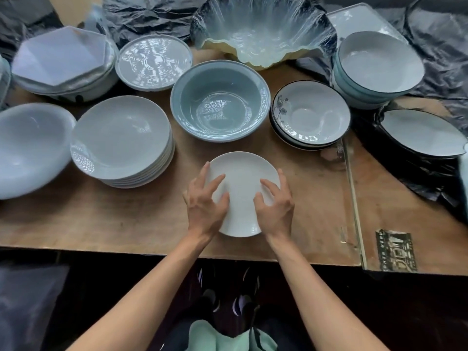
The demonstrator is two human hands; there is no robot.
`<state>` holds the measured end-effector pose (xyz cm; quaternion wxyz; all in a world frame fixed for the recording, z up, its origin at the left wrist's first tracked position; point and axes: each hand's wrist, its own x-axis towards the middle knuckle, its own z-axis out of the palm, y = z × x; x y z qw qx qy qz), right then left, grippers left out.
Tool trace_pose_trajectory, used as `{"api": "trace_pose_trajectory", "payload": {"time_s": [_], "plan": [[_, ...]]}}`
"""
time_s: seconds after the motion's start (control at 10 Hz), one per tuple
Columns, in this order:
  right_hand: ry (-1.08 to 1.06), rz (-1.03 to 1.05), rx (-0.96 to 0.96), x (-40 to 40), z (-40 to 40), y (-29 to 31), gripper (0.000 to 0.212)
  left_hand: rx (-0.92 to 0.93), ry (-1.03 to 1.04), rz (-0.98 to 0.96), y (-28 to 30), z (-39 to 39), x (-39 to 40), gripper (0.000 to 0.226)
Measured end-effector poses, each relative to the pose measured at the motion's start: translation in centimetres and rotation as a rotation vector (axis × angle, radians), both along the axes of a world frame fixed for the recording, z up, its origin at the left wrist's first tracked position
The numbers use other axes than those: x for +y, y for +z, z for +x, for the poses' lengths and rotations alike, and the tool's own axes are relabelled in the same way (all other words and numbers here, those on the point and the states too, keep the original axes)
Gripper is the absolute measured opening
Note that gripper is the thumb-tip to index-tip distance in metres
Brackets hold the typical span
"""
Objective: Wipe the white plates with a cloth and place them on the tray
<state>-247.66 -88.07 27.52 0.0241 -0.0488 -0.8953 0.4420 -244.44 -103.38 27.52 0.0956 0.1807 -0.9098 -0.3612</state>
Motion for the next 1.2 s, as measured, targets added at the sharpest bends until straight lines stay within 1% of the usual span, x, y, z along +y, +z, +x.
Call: {"api": "trace_pose_trajectory", "payload": {"time_s": [0.2,0.4,0.5,0.7,0.8,1.0,1.1,1.2], "plan": [[-0.016,0.023,0.016,-0.2,0.0,-0.4,0.033,-0.007,0.034,-0.029,-0.6,0.1,0.2,0.039],[0.015,0.068,0.005,-0.3,-0.2,-0.5,0.035,-0.022,-0.017,-0.065,-0.8,-0.1,0.2,0.039],[0.061,0.122,-0.005,-0.2,-0.3,-0.4,0.036,-0.045,-0.036,-0.093,-0.7,-0.2,0.1,0.035],[0.229,0.265,-0.047,1.2,-0.6,-0.2,0.04,-0.134,-0.151,-0.225,-0.8,-0.2,-0.8,0.032],[0.318,0.318,-0.087,2.1,-0.9,0.1,0.044,-0.212,-0.219,-0.32,-0.3,0.1,-0.9,0.036],[0.479,0.405,-0.196,3.9,-1.2,0.8,0.048,-0.388,-0.296,-0.426,2.2,0.9,-0.9,0.041],[0.514,0.45,-0.205,4.5,-1.0,1.9,0.054,-0.353,-0.315,-0.453,4.0,1.6,-1.0,0.043],[0.58,0.464,-0.222,4.6,0.1,3.3,0.057,-0.305,-0.315,-0.434,5.6,2.8,-1.5,0.041]]}}
